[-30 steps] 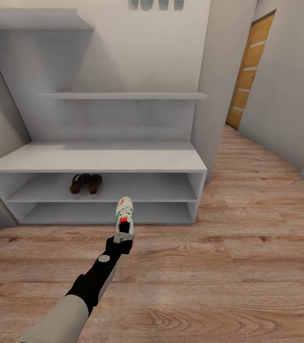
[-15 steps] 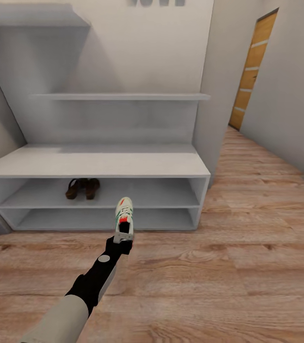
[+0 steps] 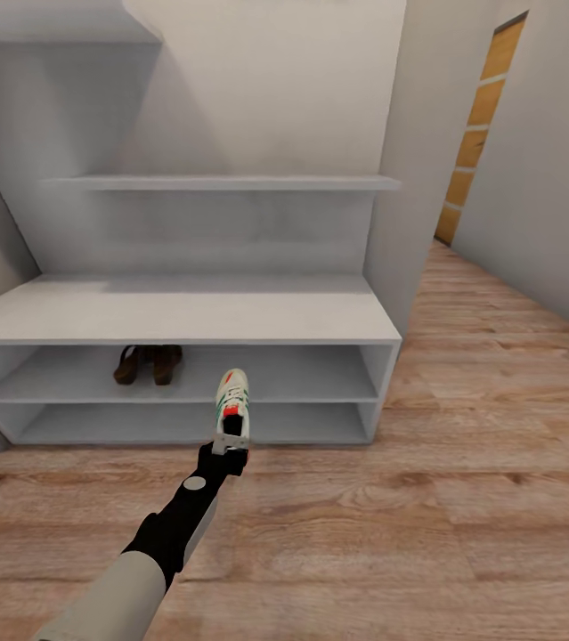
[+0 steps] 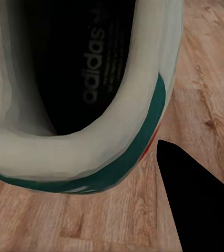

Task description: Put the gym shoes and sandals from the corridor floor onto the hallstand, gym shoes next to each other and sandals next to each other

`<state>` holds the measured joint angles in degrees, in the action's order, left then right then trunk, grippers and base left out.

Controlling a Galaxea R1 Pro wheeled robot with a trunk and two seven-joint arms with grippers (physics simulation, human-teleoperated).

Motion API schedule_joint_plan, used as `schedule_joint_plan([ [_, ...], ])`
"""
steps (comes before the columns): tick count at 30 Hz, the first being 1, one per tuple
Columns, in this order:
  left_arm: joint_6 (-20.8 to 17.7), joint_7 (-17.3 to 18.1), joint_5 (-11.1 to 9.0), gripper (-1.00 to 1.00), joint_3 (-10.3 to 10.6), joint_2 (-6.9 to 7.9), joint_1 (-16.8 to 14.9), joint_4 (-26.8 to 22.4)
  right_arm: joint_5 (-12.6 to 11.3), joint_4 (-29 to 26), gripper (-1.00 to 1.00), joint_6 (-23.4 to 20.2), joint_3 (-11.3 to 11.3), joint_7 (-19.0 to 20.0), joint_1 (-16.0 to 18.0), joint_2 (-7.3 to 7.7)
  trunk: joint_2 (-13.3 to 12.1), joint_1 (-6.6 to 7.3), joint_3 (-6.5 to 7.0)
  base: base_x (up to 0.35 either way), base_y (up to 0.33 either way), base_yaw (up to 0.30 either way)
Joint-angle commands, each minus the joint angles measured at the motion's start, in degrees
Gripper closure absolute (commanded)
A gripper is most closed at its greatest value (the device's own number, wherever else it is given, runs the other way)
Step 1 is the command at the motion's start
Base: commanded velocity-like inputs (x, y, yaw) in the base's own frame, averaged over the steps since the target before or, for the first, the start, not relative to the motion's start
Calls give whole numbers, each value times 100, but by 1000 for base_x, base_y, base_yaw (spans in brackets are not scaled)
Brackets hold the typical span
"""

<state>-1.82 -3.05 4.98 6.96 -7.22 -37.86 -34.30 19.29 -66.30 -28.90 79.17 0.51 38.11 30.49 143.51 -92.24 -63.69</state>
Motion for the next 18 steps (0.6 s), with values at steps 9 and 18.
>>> schedule_joint_plan([
  [9,-18,-38,56,100,16,2,-2,-7,23,-5,100,-28,2,2,4,1,2,0,-5,279,86,0],
  [18,-17,-38,55,100,16,2,-2,-7,23,-5,100,-25,2,2,7,1,2,0,-5,259,165,0],
])
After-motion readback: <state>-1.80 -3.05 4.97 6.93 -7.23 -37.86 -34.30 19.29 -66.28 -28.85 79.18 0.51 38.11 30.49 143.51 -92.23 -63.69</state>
